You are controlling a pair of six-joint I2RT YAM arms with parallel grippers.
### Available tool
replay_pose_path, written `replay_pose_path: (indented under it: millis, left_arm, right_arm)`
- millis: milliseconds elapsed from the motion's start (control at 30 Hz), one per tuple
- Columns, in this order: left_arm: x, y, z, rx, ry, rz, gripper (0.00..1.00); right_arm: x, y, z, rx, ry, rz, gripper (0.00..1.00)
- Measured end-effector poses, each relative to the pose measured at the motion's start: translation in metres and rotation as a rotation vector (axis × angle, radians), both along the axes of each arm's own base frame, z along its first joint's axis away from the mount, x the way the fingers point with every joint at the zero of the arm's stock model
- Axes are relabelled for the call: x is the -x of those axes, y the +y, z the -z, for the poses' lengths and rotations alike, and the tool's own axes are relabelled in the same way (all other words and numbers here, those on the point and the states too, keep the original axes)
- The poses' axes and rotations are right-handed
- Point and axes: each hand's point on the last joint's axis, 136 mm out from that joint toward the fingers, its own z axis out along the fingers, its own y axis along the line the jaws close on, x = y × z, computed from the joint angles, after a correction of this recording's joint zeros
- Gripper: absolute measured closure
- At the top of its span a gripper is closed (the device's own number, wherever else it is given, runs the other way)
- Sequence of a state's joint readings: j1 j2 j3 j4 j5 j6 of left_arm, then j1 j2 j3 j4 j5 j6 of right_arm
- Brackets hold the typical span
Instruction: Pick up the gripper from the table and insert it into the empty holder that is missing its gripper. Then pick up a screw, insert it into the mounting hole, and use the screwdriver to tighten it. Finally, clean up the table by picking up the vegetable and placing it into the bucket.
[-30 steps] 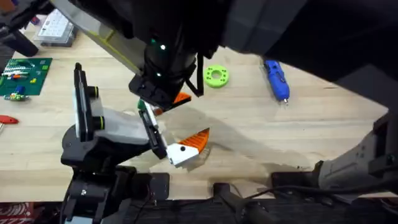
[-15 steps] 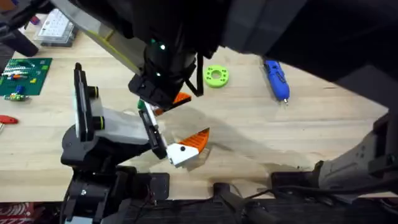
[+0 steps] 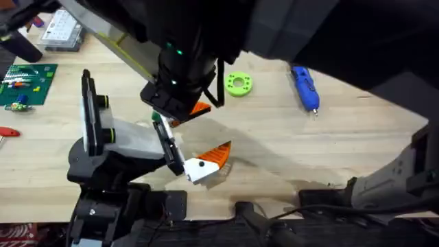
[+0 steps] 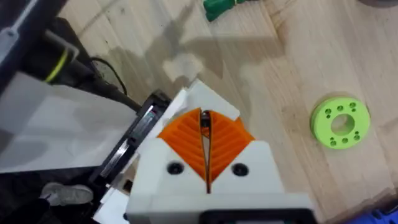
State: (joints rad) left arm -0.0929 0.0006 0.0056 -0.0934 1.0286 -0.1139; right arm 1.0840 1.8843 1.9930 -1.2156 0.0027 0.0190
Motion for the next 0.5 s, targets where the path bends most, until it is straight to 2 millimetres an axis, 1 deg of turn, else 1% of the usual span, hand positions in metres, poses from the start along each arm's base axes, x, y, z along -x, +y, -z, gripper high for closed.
replay_pose_path:
  millis: [367, 500]
  left_arm:
    - [0.0000, 0.0000, -0.0001, 0.000, 0.000, 0.000, 0.013]
    - [0.0000, 0.0000, -0.0001, 0.000, 0.000, 0.000, 0.013]
  right_arm:
    - [0.0000, 0.0000, 0.0003, 0.000, 0.000, 0.000, 0.991]
    - [-0.0002, -0.0017, 0.0062, 0.015, 0.002, 0.002, 0.991]
